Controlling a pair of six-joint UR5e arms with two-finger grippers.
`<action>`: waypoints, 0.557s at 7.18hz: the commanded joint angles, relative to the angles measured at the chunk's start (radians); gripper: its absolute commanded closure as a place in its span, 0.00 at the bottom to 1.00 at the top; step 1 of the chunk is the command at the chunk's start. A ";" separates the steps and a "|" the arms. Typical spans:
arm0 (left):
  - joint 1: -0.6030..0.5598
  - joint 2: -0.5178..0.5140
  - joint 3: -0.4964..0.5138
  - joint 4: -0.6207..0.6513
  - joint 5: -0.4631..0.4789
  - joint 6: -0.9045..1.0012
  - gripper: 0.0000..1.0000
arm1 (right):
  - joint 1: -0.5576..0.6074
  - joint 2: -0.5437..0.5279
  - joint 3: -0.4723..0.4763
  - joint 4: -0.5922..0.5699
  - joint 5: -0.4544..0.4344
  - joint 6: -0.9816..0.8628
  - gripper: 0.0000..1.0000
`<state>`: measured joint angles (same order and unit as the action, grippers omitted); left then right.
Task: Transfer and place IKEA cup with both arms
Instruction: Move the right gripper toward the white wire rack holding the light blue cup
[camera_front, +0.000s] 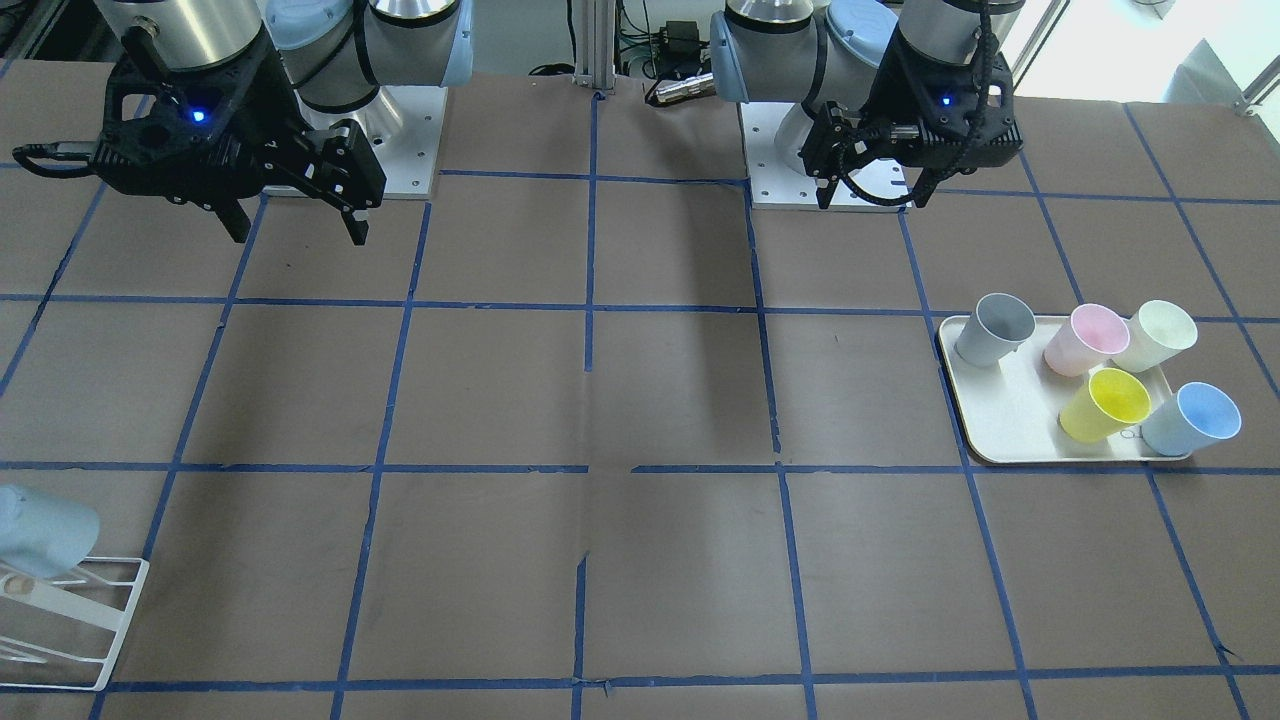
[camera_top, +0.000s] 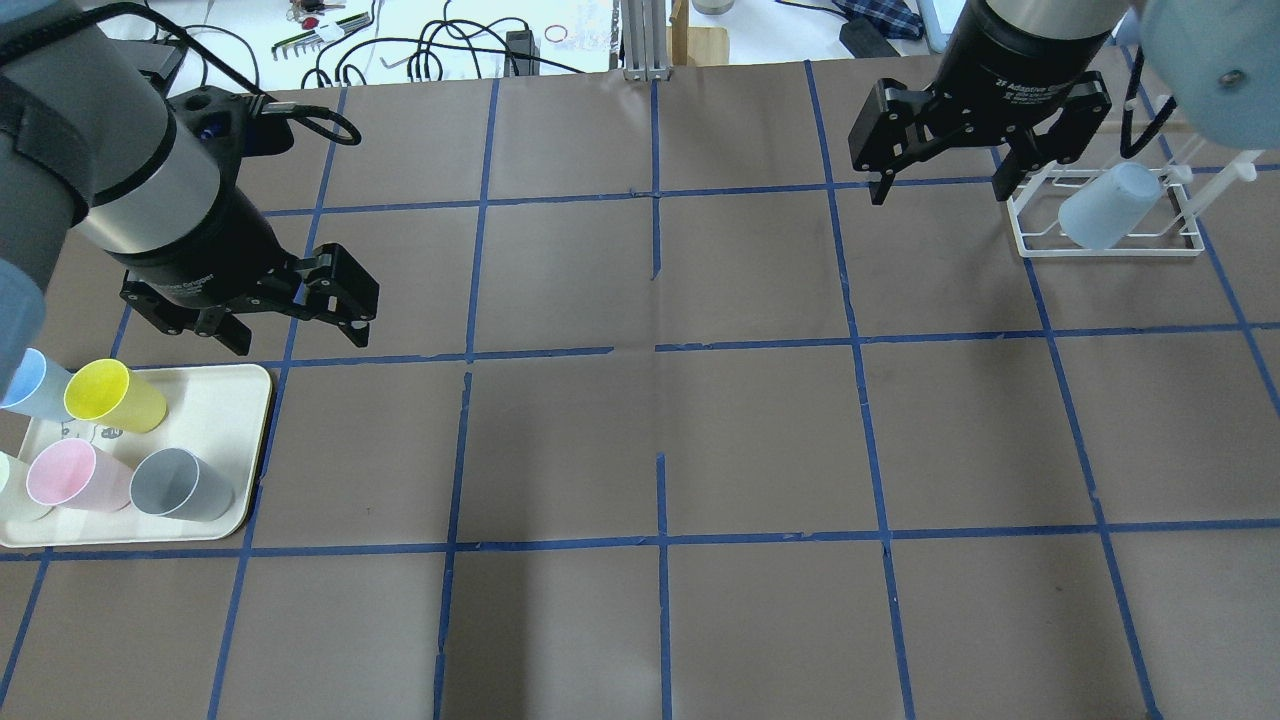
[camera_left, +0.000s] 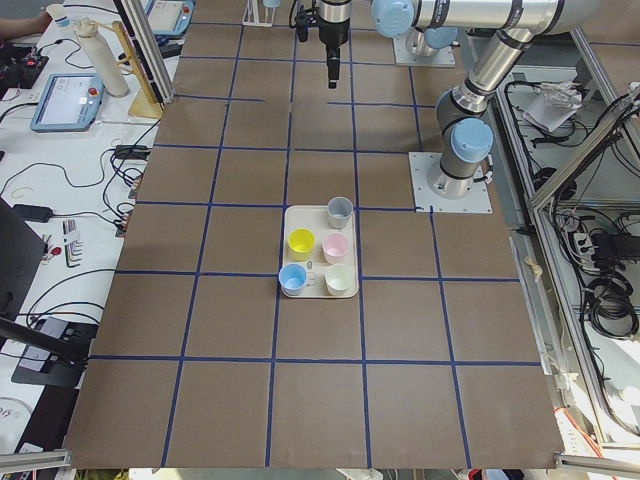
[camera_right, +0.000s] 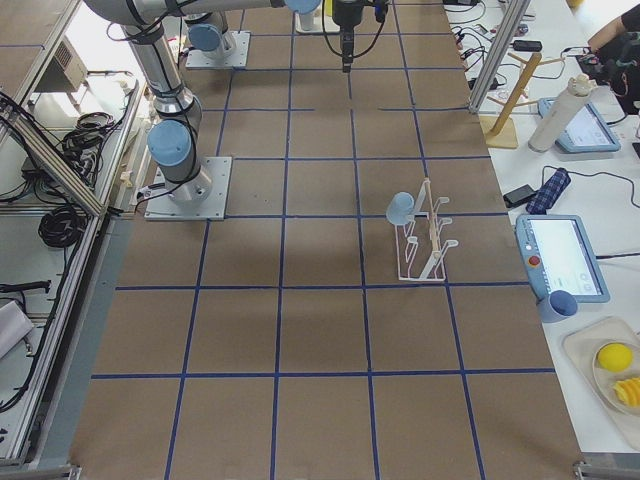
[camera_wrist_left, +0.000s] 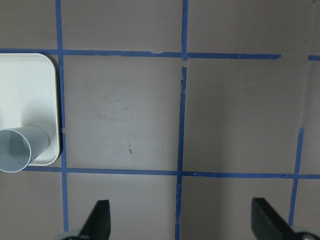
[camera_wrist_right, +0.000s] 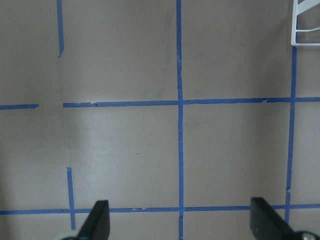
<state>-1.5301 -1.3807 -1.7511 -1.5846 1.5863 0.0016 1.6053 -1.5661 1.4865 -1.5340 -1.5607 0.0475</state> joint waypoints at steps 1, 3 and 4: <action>-0.001 0.000 0.001 0.000 0.001 0.000 0.00 | -0.001 0.000 0.000 0.000 0.001 0.000 0.00; -0.001 0.000 0.001 0.000 0.001 0.001 0.00 | -0.005 0.000 0.000 0.000 -0.001 -0.001 0.00; -0.001 0.000 0.001 0.002 0.001 0.002 0.00 | -0.005 0.000 0.000 0.000 -0.001 -0.002 0.00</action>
<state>-1.5308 -1.3806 -1.7503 -1.5843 1.5876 0.0025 1.6012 -1.5662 1.4865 -1.5340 -1.5614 0.0466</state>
